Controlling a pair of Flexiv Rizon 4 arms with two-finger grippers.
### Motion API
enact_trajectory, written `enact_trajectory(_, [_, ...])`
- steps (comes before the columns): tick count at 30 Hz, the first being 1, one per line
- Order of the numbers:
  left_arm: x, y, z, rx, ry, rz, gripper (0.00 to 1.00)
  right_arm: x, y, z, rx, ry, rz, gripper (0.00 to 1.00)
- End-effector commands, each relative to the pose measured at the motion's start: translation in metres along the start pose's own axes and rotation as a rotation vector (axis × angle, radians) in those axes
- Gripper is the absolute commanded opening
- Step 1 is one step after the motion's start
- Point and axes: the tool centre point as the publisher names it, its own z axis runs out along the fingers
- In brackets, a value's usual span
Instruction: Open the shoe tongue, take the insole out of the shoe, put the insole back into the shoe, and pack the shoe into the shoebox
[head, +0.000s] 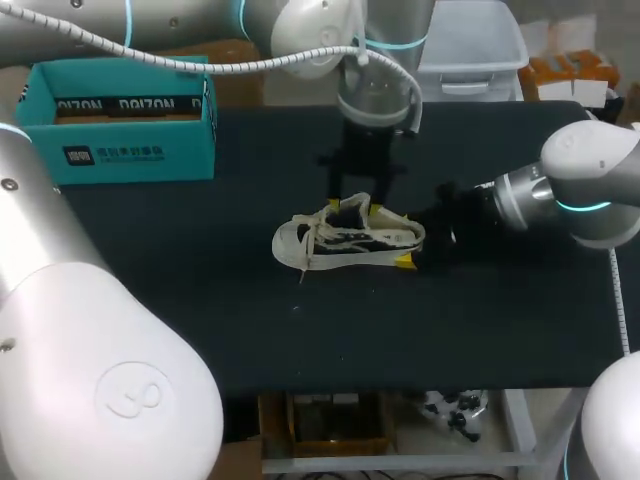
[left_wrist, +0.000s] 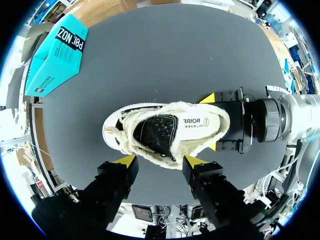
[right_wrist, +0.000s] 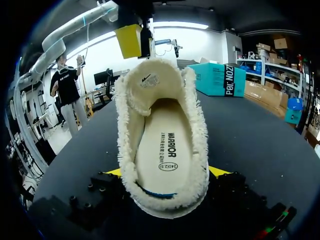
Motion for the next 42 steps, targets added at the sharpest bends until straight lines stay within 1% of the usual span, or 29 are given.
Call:
enact_trajectory(1, [0.009,-0.005,0.004,0.000,-0.048,-0.009,0.57,0.003,-0.006,0.004,-0.003,0.001,0.000,0.00])
enact_trajectory(4, [0.011,-0.007,0.008,0.005,-0.059,-0.021,0.52,0.003,-0.006,0.004,-0.003,0.001,0.000,0.00])
enact_trajectory(7, [0.011,-0.011,0.013,-0.009,-0.070,-0.026,0.52,0.003,-0.006,0.004,-0.003,0.001,0.000,0.00])
enact_trajectory(12, [0.006,-0.017,0.021,-0.018,-0.084,-0.041,0.49,0.003,-0.006,0.004,-0.003,0.001,0.000,0.00])
enact_trajectory(16, [0.004,-0.023,0.028,-0.028,-0.090,-0.053,0.43,0.003,-0.006,0.004,-0.003,0.001,0.000,0.00])
enact_trajectory(17, [0.004,-0.023,0.029,-0.029,-0.091,-0.053,0.39,0.003,-0.006,0.004,-0.003,0.001,0.000,0.00])
enact_trajectory(18, [0.004,-0.024,0.030,-0.030,-0.090,-0.055,0.29,0.003,-0.006,0.004,-0.003,0.001,0.000,0.00])
enact_trajectory(20, [0.003,-0.024,0.030,-0.030,-0.082,-0.057,0.00,0.003,-0.006,0.004,-0.003,0.001,0.000,0.00])
enact_trajectory(24, [-0.005,-0.020,0.024,-0.013,-0.039,-0.056,0.00,0.003,-0.006,0.004,-0.003,0.001,0.000,0.00])
enact_trajectory(28, [-0.019,-0.017,0.022,-0.002,0.018,-0.061,0.00,0.003,-0.006,0.004,-0.003,0.001,0.000,0.00])
enact_trajectory(31, [-0.036,-0.015,0.023,-0.013,0.090,-0.062,0.00,0.003,-0.006,0.004,-0.003,0.001,0.000,0.00])
enact_trajectory(34, [-0.055,-0.015,0.026,-0.038,0.179,-0.054,0.00,0.003,-0.006,0.004,-0.003,0.001,0.000,0.00])
enact_trajectory(35, [-0.063,-0.015,0.028,-0.035,0.213,-0.054,0.00,0.003,-0.006,0.004,-0.003,0.001,0.000,0.00])
enact_trajectory(39, [-0.078,-0.016,0.032,-0.034,0.302,-0.039,0.00,0.003,-0.006,0.004,-0.003,0.001,0.000,0.00])
enact_trajectory(40, [-0.082,-0.017,0.033,-0.047,0.325,-0.034,0.00,0.003,-0.006,0.004,-0.003,0.001,0.000,0.00])
enact_trajectory(42, [-0.086,-0.019,0.035,-0.052,0.347,-0.030,0.00,0.003,-0.006,0.004,-0.003,0.001,0.000,0.00])
